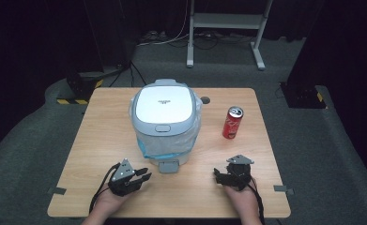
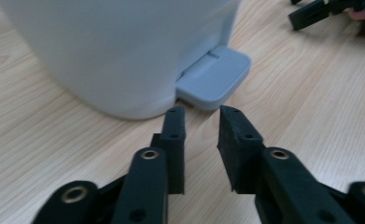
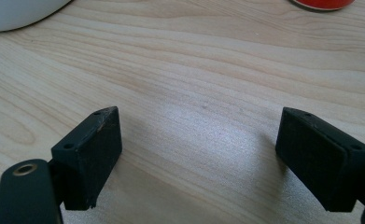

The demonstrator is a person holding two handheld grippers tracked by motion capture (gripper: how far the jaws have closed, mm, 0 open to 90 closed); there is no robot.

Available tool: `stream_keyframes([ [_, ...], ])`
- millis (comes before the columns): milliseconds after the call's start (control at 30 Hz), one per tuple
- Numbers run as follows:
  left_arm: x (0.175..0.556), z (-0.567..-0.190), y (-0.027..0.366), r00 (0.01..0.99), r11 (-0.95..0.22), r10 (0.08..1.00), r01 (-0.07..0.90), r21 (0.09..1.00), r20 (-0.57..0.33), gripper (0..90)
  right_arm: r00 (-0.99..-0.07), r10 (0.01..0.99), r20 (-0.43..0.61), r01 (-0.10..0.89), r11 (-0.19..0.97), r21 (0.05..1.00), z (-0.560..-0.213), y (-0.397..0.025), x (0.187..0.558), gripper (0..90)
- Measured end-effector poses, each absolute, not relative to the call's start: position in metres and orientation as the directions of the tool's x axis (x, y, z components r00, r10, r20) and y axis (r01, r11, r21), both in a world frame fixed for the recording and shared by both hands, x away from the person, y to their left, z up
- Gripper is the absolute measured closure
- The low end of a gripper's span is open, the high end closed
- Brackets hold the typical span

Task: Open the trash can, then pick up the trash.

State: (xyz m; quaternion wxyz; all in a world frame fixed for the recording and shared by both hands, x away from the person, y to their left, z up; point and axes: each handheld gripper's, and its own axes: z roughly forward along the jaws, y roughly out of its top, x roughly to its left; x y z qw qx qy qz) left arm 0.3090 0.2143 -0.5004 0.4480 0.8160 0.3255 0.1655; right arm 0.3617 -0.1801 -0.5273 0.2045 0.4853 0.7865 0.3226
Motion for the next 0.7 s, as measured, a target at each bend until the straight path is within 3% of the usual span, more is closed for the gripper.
stream_keyframes([
  [300,0.323,-0.500,0.196,0.766,-0.363,0.642,0.336,0.869,-0.028,86.3,-0.437,0.899,-0.008,0.634,0.315,0.706,-0.527,-0.179,0.362,14.8],
  [533,0.334,-0.501,0.179,0.780,-0.371,0.625,0.318,0.872,-0.018,82.8,-0.433,0.901,-0.009,0.635,0.312,0.707,-0.527,-0.179,0.362,15.1],
  [700,0.334,-0.505,0.171,0.784,-0.381,0.621,0.305,0.873,-0.003,74.4,-0.432,0.902,-0.009,0.635,0.312,0.707,-0.527,-0.179,0.362,15.1],
])
